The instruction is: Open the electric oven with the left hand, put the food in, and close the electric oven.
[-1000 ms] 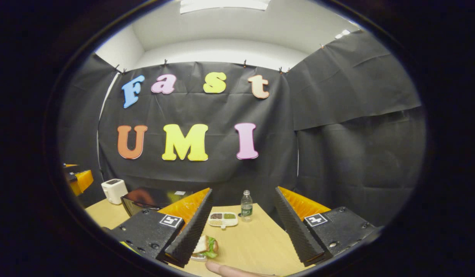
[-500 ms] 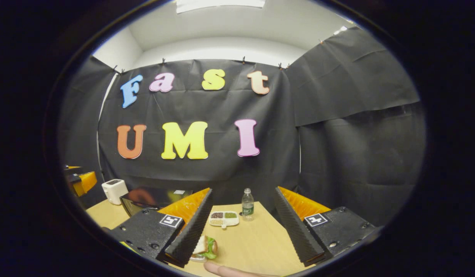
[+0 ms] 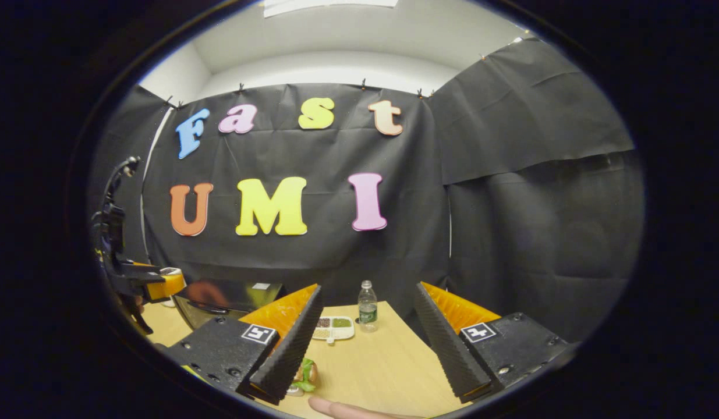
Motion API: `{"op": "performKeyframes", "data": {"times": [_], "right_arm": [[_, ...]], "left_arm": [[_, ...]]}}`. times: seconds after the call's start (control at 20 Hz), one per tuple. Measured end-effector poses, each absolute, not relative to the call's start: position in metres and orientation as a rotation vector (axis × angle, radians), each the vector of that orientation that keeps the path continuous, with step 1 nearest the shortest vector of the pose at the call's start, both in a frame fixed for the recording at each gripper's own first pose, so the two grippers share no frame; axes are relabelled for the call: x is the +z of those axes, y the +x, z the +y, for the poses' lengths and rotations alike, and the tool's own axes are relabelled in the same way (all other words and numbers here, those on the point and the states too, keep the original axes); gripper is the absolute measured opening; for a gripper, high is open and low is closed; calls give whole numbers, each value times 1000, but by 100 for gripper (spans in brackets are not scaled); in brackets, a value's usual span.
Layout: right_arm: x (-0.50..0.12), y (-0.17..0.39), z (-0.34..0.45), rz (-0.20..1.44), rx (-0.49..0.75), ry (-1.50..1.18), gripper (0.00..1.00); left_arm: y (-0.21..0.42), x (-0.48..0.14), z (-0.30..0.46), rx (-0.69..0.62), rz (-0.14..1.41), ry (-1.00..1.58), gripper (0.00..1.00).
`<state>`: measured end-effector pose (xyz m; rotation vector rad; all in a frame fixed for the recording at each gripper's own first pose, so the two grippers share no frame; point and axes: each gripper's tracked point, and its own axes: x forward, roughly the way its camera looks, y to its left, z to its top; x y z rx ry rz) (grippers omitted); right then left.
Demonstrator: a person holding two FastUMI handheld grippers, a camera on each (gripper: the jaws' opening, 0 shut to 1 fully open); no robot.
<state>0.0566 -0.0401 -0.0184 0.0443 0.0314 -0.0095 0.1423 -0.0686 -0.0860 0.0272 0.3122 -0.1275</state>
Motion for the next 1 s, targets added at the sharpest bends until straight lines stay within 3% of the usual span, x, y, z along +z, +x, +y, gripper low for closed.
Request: {"op": "performKeyframes", "data": {"times": [0.15, 0.2, 0.25, 0.3, 0.35, 0.4, 0.45, 0.8, 0.85, 0.9, 0.95, 1.0], "right_arm": [[-25, 58, -47, 34, -12, 59, 100], [-25, 59, -49, 36, -12, 69, 89], [-27, 59, -50, 39, -12, 78, 90], [-28, 60, -52, 38, -10, 85, 100], [-29, 61, -53, 34, -11, 90, 100], [-31, 63, -56, 38, -16, 91, 89], [-35, 64, -60, 44, -22, 93, 100], [-40, 63, -71, 55, -42, 84, 100], [-39, 63, -72, 48, -46, 81, 89], [-38, 61, -72, 46, -46, 79, 89], [-38, 60, -70, 48, -43, 78, 100], [-39, 58, -69, 51, -40, 75, 90]], "left_arm": [[171, -112, -68, -125, 378, 27, 96], [178, -122, -71, -130, 406, 3, 96], [187, -128, -68, -114, 419, -7, 96], [196, -137, -67, -107, 438, -4, 96], [202, -150, -65, -98, 464, -2, 96], [208, -160, -63, -89, 487, -8, 96], [215, -166, -65, -90, 498, -20, 97], [228, -197, -67, -115, 556, -35, 95], [225, -202, -70, -122, 579, -43, 94], [224, -201, -70, -122, 572, -27, 97], [223, -203, -67, -122, 572, -10, 97], [222, -201, -67, -117, 566, -10, 97]]}}
